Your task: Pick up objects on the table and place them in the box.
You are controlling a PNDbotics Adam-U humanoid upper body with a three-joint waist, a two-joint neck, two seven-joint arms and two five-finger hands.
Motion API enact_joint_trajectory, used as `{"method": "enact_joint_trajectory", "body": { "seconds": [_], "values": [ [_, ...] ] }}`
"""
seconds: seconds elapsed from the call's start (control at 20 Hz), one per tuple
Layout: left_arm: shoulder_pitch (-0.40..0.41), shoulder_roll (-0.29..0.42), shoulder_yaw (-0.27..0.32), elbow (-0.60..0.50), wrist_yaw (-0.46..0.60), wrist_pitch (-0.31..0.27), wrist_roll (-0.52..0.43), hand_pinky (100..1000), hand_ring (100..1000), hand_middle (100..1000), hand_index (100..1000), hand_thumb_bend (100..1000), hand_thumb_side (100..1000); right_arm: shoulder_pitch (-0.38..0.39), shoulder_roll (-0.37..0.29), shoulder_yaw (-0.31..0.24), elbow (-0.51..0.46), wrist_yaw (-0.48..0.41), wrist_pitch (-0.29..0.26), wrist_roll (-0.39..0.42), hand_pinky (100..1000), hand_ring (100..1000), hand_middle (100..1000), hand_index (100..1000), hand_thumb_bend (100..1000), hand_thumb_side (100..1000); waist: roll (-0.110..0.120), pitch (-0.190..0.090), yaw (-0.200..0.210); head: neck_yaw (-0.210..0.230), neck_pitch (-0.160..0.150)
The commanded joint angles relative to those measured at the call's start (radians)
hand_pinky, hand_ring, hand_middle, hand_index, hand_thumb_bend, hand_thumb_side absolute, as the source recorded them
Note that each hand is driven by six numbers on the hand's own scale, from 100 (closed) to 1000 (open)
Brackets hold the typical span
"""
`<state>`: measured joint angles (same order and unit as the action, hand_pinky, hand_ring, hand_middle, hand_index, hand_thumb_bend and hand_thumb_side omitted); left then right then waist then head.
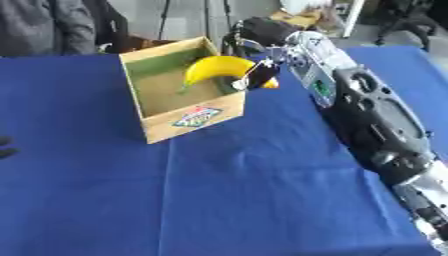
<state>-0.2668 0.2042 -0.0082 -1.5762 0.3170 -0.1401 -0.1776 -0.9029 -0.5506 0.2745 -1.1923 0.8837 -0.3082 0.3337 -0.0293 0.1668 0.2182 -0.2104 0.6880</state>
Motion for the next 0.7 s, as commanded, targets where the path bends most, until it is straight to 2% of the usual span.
{"method": "enact_joint_trajectory", "body": {
  "seconds": [0.05, 0.35, 0.7],
  "values": [
    [-0.030, 0.001, -0.019, -0.029, 0.006, 0.004, -0.019, 727, 732, 731, 592, 267, 1000, -0.037, -0.037, -0.038, 0.028, 0.016, 0.012, -0.026, 481, 415, 407, 536, 247, 300, 0.000, -0.006, 0.032, -0.026, -0.033],
    [-0.059, -0.006, -0.041, -0.037, 0.012, 0.012, -0.042, 726, 732, 731, 591, 266, 1000, -0.042, -0.037, -0.062, 0.091, 0.029, 0.021, -0.065, 492, 423, 411, 537, 235, 315, -0.008, 0.019, 0.112, -0.071, -0.059],
    [-0.070, -0.013, -0.051, -0.044, 0.016, 0.014, -0.055, 727, 731, 730, 589, 264, 1000, -0.010, -0.037, -0.082, 0.176, 0.050, 0.032, -0.084, 500, 438, 426, 547, 224, 327, -0.007, 0.050, 0.159, -0.102, -0.084]
  ]
}}
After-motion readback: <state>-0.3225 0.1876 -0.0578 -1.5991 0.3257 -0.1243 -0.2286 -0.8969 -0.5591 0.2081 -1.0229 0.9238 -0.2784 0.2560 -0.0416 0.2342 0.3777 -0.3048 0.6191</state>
